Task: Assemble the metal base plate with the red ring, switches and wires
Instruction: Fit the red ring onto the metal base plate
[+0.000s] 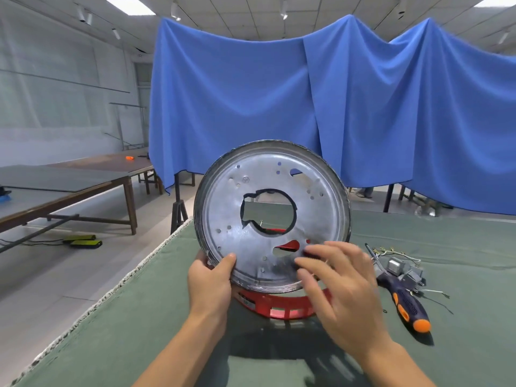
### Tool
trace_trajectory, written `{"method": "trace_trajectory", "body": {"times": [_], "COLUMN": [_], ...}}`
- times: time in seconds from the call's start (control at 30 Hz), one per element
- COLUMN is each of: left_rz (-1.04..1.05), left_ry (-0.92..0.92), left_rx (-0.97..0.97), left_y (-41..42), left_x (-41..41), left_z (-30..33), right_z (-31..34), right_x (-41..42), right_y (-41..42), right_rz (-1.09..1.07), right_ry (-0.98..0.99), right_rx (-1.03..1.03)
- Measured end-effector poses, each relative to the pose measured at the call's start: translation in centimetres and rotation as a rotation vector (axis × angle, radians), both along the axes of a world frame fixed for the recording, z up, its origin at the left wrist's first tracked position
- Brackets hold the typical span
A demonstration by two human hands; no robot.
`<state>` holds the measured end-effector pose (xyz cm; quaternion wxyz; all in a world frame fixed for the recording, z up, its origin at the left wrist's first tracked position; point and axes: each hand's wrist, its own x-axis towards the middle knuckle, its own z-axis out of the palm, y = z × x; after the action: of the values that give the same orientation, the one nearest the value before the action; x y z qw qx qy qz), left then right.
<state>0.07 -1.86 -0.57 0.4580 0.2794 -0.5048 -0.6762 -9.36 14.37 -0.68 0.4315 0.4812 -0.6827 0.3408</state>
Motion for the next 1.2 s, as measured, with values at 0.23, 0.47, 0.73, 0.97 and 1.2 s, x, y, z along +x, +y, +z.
{"method": "trace_trajectory", "body": {"times": [0.23,0.47,0.73,0.97,1.2], "left_rz": [0.026,-0.016,-0.356,0.108,-0.002], "left_ry": [0.017,-0.002,0.058,-0.487,-0.962], "left_rx": [-0.024,-0.044,-0.062,-0.377,-0.463], "left_y": [0.2,0.4,0.8,-2.2,-3.4], "left_x": [0.3,0.5,1.2,0.5,0.1], "left_z": [0.1,0.1,0.7,-0.9,-2.0], "right_z": [0.0,-0.3,-0.5,-0.8,0.0], "right_x": [-1.0,-0.6,-2.6,-4.4,-6.2], "right_y": [1.0,0.9,1.1,1.7,0.8], "right_rz": [-0.075,-0.036,-0.049,-0.181,-0.21], "right_ry": [-0.333,-0.646,-1.158,-1.108,-1.115], "right_rx": [-0.259,-0.216,-0.354,-0.408,-0.57]}}
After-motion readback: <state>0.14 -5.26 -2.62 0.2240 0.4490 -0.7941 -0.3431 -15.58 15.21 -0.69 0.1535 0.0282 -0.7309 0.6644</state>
